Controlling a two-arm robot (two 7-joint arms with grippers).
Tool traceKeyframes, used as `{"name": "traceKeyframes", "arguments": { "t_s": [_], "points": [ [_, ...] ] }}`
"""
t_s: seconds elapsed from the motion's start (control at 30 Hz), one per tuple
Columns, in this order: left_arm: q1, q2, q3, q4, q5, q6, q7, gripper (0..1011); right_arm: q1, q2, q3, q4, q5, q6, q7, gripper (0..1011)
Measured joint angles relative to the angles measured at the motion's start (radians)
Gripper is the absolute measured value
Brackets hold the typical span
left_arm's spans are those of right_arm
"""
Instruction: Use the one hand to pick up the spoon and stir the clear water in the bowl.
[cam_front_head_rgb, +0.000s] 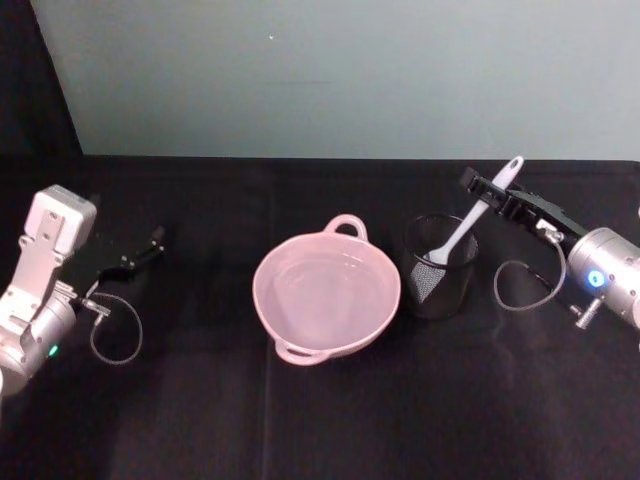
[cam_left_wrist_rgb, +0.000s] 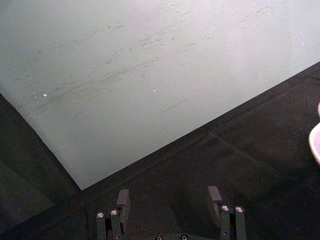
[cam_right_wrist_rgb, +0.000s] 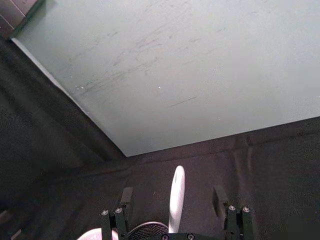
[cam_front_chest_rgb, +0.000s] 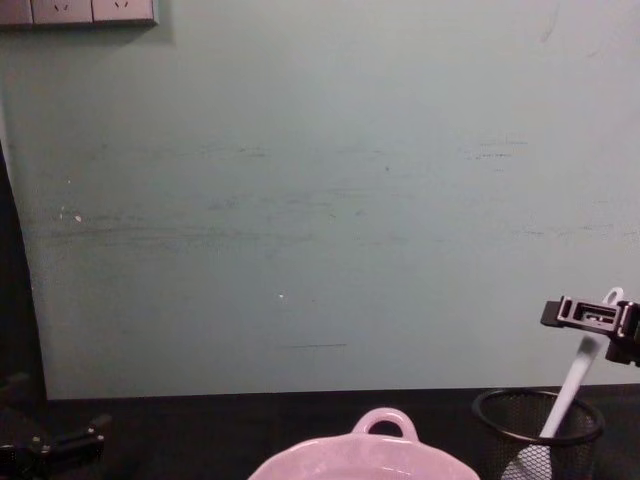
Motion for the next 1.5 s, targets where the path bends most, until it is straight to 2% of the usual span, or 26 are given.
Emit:
{"name": "traceKeyframes", "arguments": {
  "t_s": [0.3,0.43,0.53,0.63,0.73,0.8,0.87,0.93,0.97,1.17,1.27,1.4,1.5],
  "points": [
    [0.0,0.0,0.0,0.0,0.0,0.0,0.0,1011,0.001,0.0,-0.001,0.002,-0.001,-0.003,0.003,1003],
    [0.0,0.0,0.0,0.0,0.0,0.0,0.0,1011,0.001,0.0,0.0,0.001,-0.001,-0.003,0.003,969],
    [0.0,0.0,0.0,0.0,0.0,0.0,0.0,1011,0.0,0.0,0.0,0.0,-0.001,-0.002,0.003,870],
    [0.0,0.0,0.0,0.0,0.0,0.0,0.0,1011,0.0,0.0,0.0,0.0,-0.001,-0.002,0.003,820],
    [0.0,0.0,0.0,0.0,0.0,0.0,0.0,1011,0.0,0.001,0.001,-0.001,-0.001,-0.002,0.003,711],
    [0.0,0.0,0.0,0.0,0.0,0.0,0.0,1011,0.0,0.001,0.001,-0.001,-0.001,-0.002,0.003,681],
    [0.0,0.0,0.0,0.0,0.0,0.0,0.0,1011,-0.001,0.001,0.001,-0.001,-0.001,-0.002,0.003,594],
    [0.0,0.0,0.0,0.0,0.0,0.0,0.0,1011,-0.001,0.001,0.001,-0.001,-0.001,-0.002,0.003,551],
    [0.0,0.0,0.0,0.0,0.0,0.0,0.0,1011,-0.001,0.001,0.001,-0.001,-0.001,-0.002,0.003,489],
    [0.0,0.0,0.0,0.0,0.0,0.0,0.0,1011,-0.001,0.001,0.002,-0.002,-0.001,-0.001,0.003,330],
    [0.0,0.0,0.0,0.0,0.0,0.0,0.0,1011,-0.001,0.001,0.002,-0.002,-0.001,-0.001,0.003,189],
    [0.0,0.0,0.0,0.0,0.0,0.0,0.0,1011,-0.002,0.001,0.002,-0.002,-0.001,-0.001,0.003,124],
    [0.0,0.0,0.0,0.0,0.0,0.0,0.0,1011,-0.001,0.001,0.002,-0.002,-0.001,-0.001,0.003,119]
  ]
}}
